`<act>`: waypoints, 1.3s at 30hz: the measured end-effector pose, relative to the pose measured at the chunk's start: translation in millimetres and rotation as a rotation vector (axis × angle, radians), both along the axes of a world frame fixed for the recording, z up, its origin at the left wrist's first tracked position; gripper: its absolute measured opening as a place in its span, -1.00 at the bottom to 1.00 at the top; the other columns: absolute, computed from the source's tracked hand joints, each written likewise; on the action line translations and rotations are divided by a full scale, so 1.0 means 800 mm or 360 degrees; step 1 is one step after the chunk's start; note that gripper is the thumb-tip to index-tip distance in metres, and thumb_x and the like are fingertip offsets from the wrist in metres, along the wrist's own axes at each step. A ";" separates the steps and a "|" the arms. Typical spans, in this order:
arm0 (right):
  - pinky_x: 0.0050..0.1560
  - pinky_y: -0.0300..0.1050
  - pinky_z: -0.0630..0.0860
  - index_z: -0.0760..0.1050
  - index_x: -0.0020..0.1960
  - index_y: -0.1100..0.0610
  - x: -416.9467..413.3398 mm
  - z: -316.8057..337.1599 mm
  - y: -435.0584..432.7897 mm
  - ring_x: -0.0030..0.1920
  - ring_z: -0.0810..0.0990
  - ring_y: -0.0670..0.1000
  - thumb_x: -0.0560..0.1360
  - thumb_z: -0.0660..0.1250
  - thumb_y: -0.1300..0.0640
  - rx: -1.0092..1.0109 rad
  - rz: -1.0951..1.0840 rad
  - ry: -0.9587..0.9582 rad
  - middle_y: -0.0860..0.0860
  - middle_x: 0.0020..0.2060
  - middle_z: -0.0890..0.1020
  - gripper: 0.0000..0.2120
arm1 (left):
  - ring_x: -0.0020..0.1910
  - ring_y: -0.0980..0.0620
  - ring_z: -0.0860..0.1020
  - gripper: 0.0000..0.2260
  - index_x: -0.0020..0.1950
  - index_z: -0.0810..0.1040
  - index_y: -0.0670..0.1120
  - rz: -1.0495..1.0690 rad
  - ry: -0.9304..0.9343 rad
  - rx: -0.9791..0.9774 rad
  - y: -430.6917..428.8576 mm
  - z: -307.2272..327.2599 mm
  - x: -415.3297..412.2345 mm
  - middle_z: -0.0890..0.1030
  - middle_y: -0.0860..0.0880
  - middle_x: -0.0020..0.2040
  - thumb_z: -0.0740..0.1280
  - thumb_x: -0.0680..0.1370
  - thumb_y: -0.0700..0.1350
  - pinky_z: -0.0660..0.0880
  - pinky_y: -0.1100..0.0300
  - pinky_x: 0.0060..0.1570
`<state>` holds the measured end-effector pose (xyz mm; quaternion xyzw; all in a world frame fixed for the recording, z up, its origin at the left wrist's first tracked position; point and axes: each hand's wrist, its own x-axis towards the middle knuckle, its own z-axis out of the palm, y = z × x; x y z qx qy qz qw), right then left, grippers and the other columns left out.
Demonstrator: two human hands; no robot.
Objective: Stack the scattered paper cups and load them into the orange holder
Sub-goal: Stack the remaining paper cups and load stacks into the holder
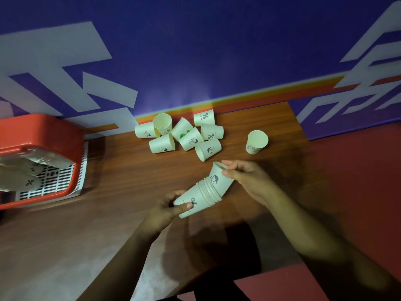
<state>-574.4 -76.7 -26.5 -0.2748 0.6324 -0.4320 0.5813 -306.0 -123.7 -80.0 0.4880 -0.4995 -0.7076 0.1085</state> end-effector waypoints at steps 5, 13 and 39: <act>0.30 -0.03 0.49 0.59 -0.03 0.18 -0.003 -0.005 0.008 0.20 0.60 0.10 0.50 0.40 0.28 -0.0038 -0.0415 -0.0534 0.17 0.12 0.66 -0.94 | 0.19 -0.03 0.68 -0.63 0.29 0.62 -0.04 0.0030 0.0091 0.0037 0.006 0.000 -0.022 0.74 -0.02 0.18 0.53 0.50 -0.05 0.59 0.16 0.17; 0.30 -0.03 0.48 0.45 0.37 -0.06 0.017 -0.011 0.012 0.29 0.54 -0.08 0.52 0.41 0.14 0.0015 -0.0087 -0.0323 -0.09 0.28 0.58 -0.56 | 0.25 -0.01 0.65 -0.44 0.42 0.55 -0.08 -0.0125 0.0203 0.0128 0.005 -0.003 -0.039 0.69 -0.07 0.29 0.54 0.44 -0.02 0.58 0.12 0.23; 0.25 -0.14 0.37 0.64 -0.09 0.22 -0.103 -0.082 -0.059 0.31 0.42 0.05 0.45 0.46 0.22 -0.0024 -0.0195 0.1623 0.07 0.30 0.45 -0.92 | 0.22 -0.03 0.67 -0.30 0.38 0.52 -0.01 -0.0045 -0.0095 0.0039 -0.037 -0.021 -0.028 0.70 -0.01 0.25 0.61 0.30 0.13 0.59 0.14 0.06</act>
